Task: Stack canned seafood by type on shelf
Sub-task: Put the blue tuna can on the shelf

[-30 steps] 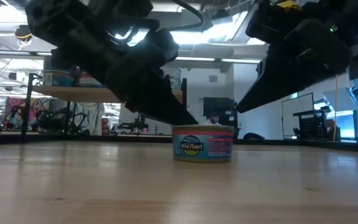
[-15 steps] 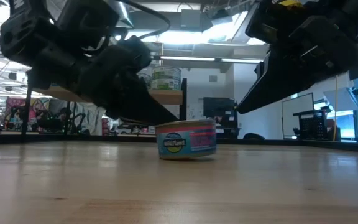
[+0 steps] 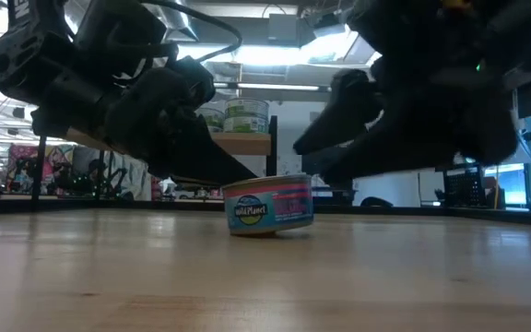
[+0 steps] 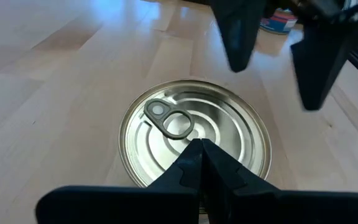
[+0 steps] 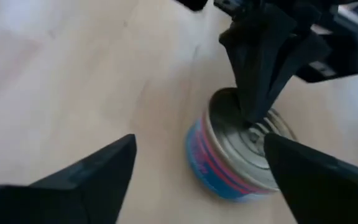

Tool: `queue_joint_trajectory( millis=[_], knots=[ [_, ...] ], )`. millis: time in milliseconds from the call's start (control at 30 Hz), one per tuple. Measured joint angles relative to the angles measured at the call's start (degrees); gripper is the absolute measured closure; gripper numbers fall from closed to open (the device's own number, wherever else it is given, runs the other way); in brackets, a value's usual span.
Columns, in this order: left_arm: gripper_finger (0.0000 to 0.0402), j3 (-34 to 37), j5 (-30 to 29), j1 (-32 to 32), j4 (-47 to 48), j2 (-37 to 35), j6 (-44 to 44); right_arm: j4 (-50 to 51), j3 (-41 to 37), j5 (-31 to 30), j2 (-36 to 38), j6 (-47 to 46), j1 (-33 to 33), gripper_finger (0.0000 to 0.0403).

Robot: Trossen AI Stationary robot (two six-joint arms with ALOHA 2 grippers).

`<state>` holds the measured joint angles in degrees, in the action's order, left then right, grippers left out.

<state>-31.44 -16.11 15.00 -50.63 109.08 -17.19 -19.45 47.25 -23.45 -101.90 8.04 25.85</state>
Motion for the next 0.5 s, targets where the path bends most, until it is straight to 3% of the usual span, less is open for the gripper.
queue_joint_trajectory(
  millis=[200, 500],
  knots=[
    [0.0399, 0.09, 0.01, -0.04, -0.39, 0.04, -0.46, 2.85, 4.00, -5.08, -3.80, 11.64, 0.00, 0.0016],
    [0.0400, 0.13, 0.02, -0.04, -0.59, 0.07, -1.49, 16.63, 9.88, -7.78, -7.13, 18.52, -1.46, 0.0028]
  ],
)
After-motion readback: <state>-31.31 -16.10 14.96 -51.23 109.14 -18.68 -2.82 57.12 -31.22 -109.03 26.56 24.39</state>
